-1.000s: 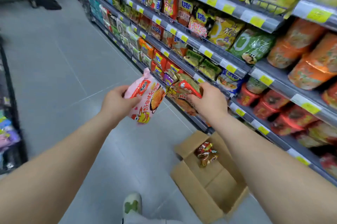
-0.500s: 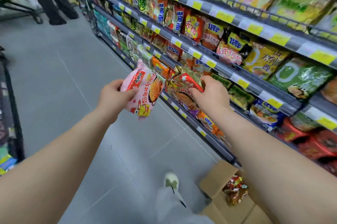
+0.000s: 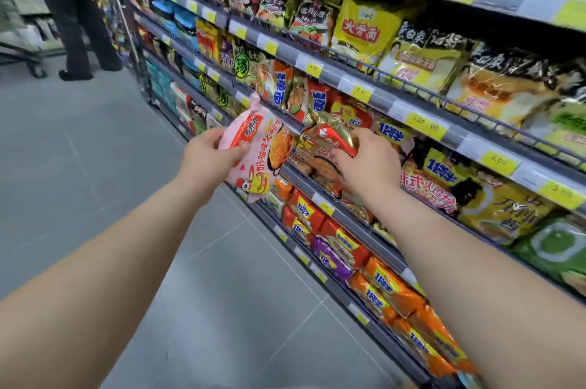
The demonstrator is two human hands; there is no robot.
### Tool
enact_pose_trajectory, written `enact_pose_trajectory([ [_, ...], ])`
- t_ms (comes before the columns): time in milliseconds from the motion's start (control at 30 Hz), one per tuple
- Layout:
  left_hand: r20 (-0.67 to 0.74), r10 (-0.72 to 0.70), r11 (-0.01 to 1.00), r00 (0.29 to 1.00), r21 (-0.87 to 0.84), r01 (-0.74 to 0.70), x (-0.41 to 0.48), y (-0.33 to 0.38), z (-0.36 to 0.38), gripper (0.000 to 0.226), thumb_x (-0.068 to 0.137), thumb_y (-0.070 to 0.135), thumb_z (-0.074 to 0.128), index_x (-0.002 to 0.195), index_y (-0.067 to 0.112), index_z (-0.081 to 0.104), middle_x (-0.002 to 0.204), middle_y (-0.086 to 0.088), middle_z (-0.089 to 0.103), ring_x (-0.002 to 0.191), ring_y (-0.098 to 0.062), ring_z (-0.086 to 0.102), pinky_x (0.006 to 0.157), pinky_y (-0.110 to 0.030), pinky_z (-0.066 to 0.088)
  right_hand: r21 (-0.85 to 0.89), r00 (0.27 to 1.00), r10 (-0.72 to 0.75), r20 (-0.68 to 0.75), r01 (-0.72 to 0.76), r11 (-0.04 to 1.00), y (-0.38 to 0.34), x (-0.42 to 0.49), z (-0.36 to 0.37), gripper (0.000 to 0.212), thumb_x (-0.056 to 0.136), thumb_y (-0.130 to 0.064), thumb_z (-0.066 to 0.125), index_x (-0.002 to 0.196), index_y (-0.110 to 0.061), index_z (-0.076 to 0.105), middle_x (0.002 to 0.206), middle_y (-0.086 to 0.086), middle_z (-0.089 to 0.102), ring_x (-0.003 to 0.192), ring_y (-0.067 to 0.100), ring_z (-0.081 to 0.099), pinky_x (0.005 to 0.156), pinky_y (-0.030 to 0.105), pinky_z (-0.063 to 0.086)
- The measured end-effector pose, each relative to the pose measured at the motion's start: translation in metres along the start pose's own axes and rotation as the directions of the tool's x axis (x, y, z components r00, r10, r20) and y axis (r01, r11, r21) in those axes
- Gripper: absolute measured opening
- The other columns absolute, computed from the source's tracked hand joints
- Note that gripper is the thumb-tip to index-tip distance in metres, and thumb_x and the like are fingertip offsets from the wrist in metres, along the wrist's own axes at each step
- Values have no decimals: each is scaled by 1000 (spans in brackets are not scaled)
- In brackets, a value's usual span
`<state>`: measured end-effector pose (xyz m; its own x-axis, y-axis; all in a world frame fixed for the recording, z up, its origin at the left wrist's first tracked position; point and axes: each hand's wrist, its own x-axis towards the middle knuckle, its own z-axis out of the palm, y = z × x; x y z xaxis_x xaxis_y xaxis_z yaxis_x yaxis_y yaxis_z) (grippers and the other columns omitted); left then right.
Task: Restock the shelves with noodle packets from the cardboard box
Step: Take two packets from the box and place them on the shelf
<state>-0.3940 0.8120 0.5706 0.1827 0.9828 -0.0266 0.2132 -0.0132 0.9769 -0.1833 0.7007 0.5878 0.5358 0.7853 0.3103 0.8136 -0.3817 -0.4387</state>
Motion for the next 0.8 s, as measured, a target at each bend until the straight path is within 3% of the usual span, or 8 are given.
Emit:
enact_pose_trajectory([
  [67,48,35,999,998,6,-35,47,2,0,25,83,18,72,107,15,65,89,-1,71,70,-14,69,62,-29,56,-13,997,32,-77,-33,999,-11,28,13,37,86,-40,62,111,-13,59,98,7,65,96,29,58,82,40,48],
  [233,200,157,985,967,43,-168,143,28,7,26,84,21,70,110,19,65,93,0,71,82,-21,69,78,-42,58,-78,957,130,-260,-155,985,-39,83,29,27,85,-30,63,109,-18,61,94,4,65,96,28,55,81,39,45],
  [367,316,328,929,890,61,-364,198,72,22,27,86,29,66,112,20,63,97,-1,68,86,-21,66,80,-39,55,-131,865,217,-452,-305,943,-67,111,18,35,87,-22,60,122,-16,56,107,5,62,109,29,49,92,42,37],
  [467,368,461,863,808,27,-504,219,107,38,27,89,33,62,114,24,61,92,3,65,77,-14,64,68,-30,50,-179,798,210,-565,-367,913,-80,124,1,37,85,-15,58,122,-16,55,112,5,60,111,27,46,95,38,30],
  [533,380,547,814,746,-31,-581,226,127,49,24,88,34,62,111,27,61,90,6,63,81,-17,62,66,-29,45,-198,758,193,-623,-392,898,-86,130,-14,40,82,-11,59,121,-17,55,113,4,58,112,27,44,93,36,27],
  [667,319,703,704,636,-179,-687,229,161,64,14,85,35,60,99,36,59,88,12,63,87,-18,61,77,-43,52,-286,678,69,-732,-397,872,-89,139,-42,47,72,-2,60,117,-17,57,111,2,59,109,29,47,90,35,27],
  [800,197,838,542,509,-200,-816,223,199,69,28,90,37,56,116,29,60,99,9,63,90,-13,56,71,-31,43,-379,587,-131,-799,-322,868,-90,157,-73,47,61,5,62,104,-12,58,99,6,60,98,30,49,85,33,25],
])
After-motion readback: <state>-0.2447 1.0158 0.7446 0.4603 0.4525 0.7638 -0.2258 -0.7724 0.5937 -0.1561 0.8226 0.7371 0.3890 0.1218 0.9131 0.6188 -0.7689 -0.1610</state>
